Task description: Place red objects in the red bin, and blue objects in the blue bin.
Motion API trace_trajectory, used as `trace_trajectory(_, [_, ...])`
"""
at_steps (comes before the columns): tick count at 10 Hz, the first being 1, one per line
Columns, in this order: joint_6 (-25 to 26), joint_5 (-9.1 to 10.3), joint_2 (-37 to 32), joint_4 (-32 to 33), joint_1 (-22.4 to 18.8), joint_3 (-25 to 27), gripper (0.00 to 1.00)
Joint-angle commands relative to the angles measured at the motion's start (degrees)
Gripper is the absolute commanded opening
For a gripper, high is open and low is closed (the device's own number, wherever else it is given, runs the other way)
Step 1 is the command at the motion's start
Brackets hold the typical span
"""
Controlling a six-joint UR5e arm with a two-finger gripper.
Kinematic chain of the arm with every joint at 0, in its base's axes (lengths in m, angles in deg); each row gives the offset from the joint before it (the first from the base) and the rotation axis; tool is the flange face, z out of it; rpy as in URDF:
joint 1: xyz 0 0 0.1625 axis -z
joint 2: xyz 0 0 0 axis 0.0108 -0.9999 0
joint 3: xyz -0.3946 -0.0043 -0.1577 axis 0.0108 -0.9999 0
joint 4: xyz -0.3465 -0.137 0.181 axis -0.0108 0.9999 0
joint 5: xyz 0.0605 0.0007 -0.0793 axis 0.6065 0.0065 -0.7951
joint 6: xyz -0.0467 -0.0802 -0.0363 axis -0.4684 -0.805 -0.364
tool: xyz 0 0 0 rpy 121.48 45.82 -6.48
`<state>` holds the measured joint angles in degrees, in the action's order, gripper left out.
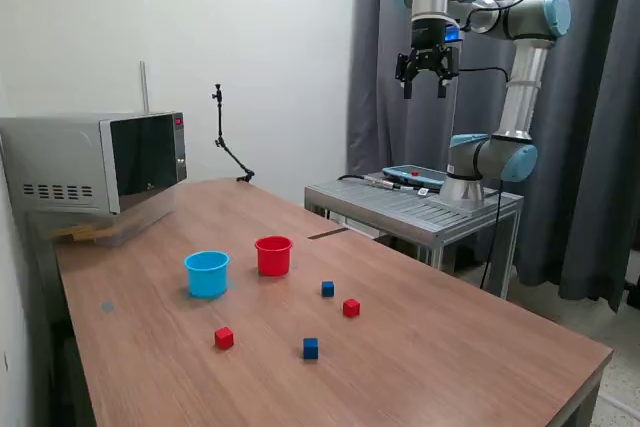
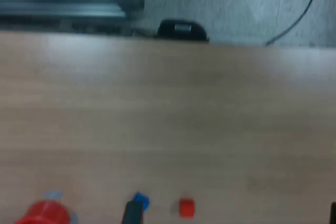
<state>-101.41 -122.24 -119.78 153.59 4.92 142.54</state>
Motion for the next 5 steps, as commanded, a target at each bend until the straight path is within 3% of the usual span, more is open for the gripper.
trace_trajectory(1, [-0.09,0.37,4.46,4.3,2.11,-1.6,1.0])
trace_trajectory(2, [0.08,0.63,6.49,8.57,2.2,-1.87,1.0])
trace_trajectory(3, [-0.01,4.72,8.94,12.27,2.29,-2.57,1.0])
trace_trajectory(5, [0.08,5.12,14.56,14.32,2.38,-5.72,1.0])
